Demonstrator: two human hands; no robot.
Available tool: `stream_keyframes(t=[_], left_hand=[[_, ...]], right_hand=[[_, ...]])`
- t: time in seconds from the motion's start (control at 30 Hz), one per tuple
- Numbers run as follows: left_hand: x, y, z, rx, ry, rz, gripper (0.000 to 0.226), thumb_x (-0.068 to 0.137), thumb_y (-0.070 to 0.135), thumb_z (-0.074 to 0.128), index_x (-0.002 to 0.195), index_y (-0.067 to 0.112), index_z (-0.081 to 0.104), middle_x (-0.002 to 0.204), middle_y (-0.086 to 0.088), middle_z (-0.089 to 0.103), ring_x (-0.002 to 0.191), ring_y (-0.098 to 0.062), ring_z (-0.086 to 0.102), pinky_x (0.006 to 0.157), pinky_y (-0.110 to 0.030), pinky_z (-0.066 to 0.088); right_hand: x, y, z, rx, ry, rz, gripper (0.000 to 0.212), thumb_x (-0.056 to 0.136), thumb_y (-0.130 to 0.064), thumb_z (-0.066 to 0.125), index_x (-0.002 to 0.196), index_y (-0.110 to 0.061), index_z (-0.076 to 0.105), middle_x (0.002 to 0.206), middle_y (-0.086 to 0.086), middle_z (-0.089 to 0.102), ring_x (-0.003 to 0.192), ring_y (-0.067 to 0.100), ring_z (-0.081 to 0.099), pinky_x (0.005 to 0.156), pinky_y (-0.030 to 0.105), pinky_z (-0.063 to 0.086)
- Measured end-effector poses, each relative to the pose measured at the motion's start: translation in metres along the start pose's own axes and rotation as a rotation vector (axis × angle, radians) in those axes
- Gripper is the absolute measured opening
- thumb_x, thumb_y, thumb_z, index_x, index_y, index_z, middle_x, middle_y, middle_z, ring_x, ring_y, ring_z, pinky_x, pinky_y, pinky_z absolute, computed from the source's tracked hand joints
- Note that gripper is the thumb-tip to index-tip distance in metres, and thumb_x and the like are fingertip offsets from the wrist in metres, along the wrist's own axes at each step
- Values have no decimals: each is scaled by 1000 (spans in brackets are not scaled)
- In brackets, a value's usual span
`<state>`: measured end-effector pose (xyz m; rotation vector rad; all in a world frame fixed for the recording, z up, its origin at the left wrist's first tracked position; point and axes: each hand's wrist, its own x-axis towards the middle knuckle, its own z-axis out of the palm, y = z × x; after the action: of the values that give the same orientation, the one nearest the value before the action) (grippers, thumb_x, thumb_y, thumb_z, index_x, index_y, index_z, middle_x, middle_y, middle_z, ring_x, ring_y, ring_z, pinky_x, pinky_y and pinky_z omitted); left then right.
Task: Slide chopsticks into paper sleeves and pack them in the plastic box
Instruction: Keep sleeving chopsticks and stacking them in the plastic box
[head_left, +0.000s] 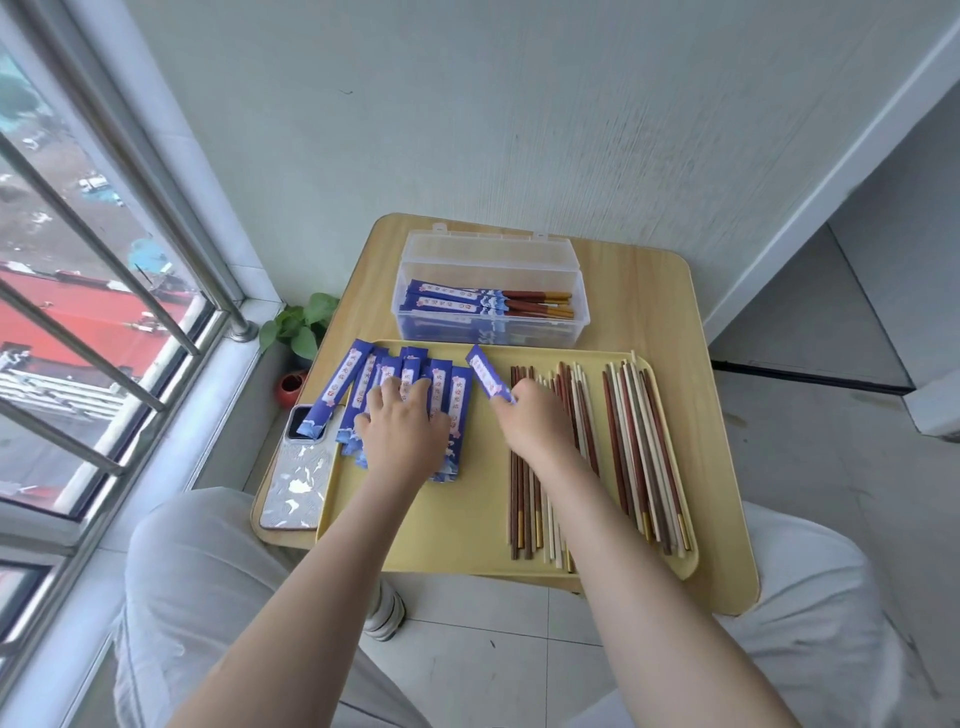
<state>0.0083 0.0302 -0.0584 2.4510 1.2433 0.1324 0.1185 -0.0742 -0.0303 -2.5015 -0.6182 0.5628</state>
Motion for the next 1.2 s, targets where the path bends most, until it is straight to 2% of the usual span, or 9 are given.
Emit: stream_keyframes(t=[0.1, 0.2, 0.3, 0.47, 0.73, 0.9, 1.03, 1.13, 1.2], left_hand=[[-1, 10, -3, -254, 170, 62, 28, 98, 25, 54, 119, 13, 68, 122, -11, 59, 116, -31, 51, 92, -41, 40], [-1, 34, -15, -771, -63, -89, 24, 99, 26, 51, 99, 11, 70, 93, -10, 69, 86, -22, 64, 71, -36, 50], [-4, 53, -26, -1267, -281, -274, 25, 101, 32, 56, 106, 11, 67, 99, -10, 75, 89, -21, 72, 75, -33, 58], [-9, 60, -25, -1517, -334, -287, 21, 102, 31, 56, 105, 12, 66, 112, -12, 74, 102, -25, 71, 84, -33, 59], [-14, 55, -20, -1439, -359, -218, 24, 102, 31, 54, 110, 12, 67, 105, -7, 74, 96, -18, 68, 83, -30, 53], [-13, 50, -20, -1428, -380, -218, 27, 101, 29, 56, 115, 9, 66, 98, -6, 75, 93, -19, 70, 82, -30, 52], [-12, 53, -18, -1142, -95, -378, 55, 93, 26, 70, 140, 12, 46, 109, 1, 64, 99, -16, 64, 87, -33, 54], [-10, 44, -21, -560, 315, 79, 55, 88, 22, 69, 139, 15, 49, 127, 2, 54, 119, -15, 49, 99, -34, 39], [-6, 43, -30, -290, 199, 416, 43, 90, 26, 67, 131, 19, 60, 130, 2, 60, 122, -18, 52, 105, -39, 38]], right_hand=[[2, 5, -18, 300, 47, -20, 25, 104, -30, 48, 93, -11, 60, 76, 6, 67, 55, 21, 61, 45, 29, 43], [-1, 13, -29, 567, -13, -36, 21, 103, -24, 51, 110, -11, 67, 70, 5, 69, 47, 16, 57, 43, 24, 40], [-6, 23, -32, 604, -62, -113, 24, 103, -23, 53, 121, -23, 68, 79, 7, 69, 53, 18, 58, 49, 28, 43], [-19, 35, -32, 556, -134, -165, 30, 103, -25, 53, 130, -31, 65, 69, -4, 60, 59, 10, 56, 57, 30, 48], [-25, 41, -33, 643, -226, -98, 15, 100, -28, 59, 108, -21, 69, 86, 4, 71, 70, 15, 65, 64, 30, 54], [-24, 40, -31, 605, -230, -100, 21, 98, -25, 63, 112, -10, 71, 86, 6, 75, 70, 18, 71, 66, 30, 58], [-24, 41, -35, 439, -135, -125, 22, 96, -28, 66, 111, -12, 72, 84, -1, 72, 70, 13, 68, 65, 29, 57], [-21, 40, -42, 247, -114, -211, 24, 96, -29, 65, 115, -17, 72, 103, -6, 69, 91, 10, 61, 75, 24, 46], [-18, 36, -47, 211, -165, -267, 24, 96, -28, 65, 117, -18, 72, 112, -6, 65, 100, 10, 57, 82, 26, 42]])
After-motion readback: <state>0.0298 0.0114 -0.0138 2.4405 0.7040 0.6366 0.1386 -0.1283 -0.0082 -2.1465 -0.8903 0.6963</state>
